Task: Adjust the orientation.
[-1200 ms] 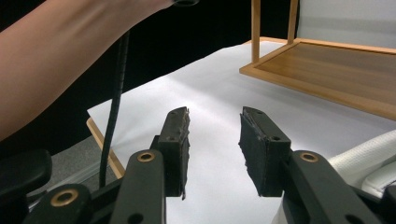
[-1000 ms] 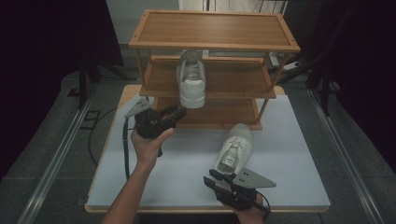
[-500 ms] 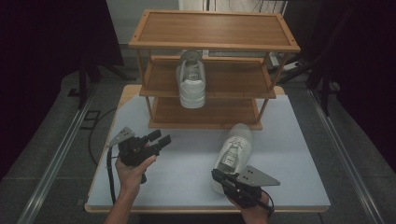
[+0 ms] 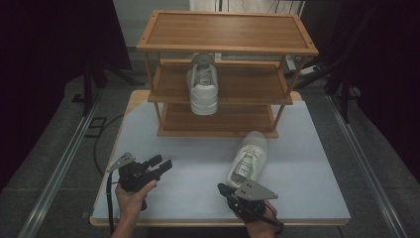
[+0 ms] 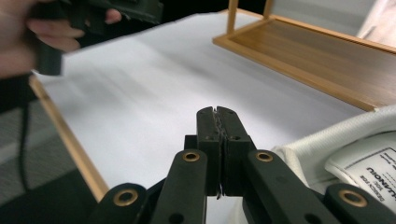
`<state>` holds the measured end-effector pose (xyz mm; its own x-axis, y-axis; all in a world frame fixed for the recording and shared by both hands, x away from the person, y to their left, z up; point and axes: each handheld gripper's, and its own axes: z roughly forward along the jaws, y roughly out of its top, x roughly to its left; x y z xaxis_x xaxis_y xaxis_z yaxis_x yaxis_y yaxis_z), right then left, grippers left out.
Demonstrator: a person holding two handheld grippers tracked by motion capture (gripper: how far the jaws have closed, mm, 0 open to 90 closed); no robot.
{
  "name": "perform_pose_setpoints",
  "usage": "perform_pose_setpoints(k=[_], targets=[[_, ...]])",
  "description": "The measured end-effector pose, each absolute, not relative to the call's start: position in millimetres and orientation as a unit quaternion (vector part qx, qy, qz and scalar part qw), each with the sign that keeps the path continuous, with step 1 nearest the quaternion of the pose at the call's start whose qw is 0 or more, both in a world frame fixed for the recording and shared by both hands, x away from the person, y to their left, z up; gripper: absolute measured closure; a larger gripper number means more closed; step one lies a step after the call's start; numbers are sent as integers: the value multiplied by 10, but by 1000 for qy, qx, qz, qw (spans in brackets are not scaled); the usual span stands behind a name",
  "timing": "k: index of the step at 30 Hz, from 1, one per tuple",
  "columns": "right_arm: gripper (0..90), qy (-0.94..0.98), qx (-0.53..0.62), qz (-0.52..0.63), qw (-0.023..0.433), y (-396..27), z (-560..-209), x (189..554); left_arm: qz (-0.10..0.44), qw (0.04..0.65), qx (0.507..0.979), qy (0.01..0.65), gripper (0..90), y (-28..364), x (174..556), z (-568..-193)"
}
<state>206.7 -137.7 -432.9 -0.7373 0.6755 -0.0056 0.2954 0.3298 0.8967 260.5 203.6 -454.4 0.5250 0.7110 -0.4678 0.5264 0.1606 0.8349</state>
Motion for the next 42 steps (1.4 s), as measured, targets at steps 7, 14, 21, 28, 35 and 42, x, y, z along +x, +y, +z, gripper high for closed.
perform_pose_setpoints(k=[7, 14, 21, 28, 35, 42], targets=[[880, 795, 321, 473, 202, -1377, -4417, 2156, 60, 583, 646, 489, 420, 1991, 2612, -4663], [881, 798, 323, 455, 228, -1281, -4419, 2222, 57, 580, 647, 491, 421, 1992, 2601, -4691], [885, 801, 325, 447, 229, -1355, -4420, 2138, 48, 578, 648, 493, 422, 1992, 2603, -4729], [885, 799, 343, 446, 215, -1653, -4418, 1976, 38, 577, 652, 490, 422, 1963, 2621, -4747], [877, 781, 372, 455, 211, -2054, -4425, 1836, 31, 580, 648, 493, 424, 1968, 2642, -4766], [872, 768, 397, 451, 223, -2350, -4425, 1829, 40, 567, 658, 495, 425, 1945, 2648, -4764]])
